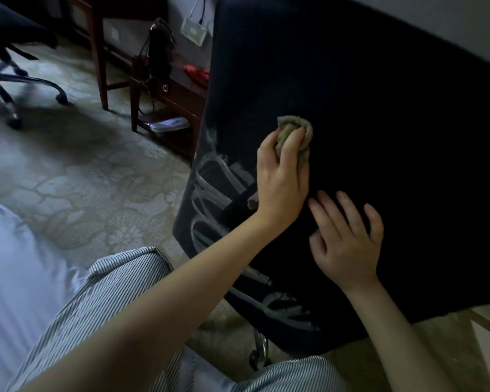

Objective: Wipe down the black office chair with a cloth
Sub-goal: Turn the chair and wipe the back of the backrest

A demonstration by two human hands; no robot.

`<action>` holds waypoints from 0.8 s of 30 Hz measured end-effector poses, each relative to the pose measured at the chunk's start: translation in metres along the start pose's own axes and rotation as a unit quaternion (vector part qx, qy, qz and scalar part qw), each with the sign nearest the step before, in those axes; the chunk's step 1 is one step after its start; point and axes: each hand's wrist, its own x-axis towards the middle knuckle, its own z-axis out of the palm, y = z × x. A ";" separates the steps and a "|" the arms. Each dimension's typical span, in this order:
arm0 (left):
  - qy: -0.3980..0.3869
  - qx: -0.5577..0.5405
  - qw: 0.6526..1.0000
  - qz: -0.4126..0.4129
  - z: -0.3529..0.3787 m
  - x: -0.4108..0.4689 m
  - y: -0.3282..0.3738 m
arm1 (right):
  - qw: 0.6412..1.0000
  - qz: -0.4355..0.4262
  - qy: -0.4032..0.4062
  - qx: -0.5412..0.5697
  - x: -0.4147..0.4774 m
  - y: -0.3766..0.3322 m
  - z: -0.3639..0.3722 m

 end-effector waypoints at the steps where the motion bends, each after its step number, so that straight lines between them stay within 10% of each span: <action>1: 0.010 0.005 1.000 -0.015 0.001 -0.004 -0.006 | 1.000 0.007 0.016 0.016 0.009 -0.007 0.000; 14: 0.069 0.056 0.969 -0.229 -0.003 -0.048 -0.088 | 0.988 -0.085 -0.097 -0.085 0.054 -0.032 0.046; 24: 0.035 0.037 0.871 -0.489 -0.023 -0.072 -0.134 | 0.986 -0.064 -0.122 -0.098 0.073 -0.047 0.051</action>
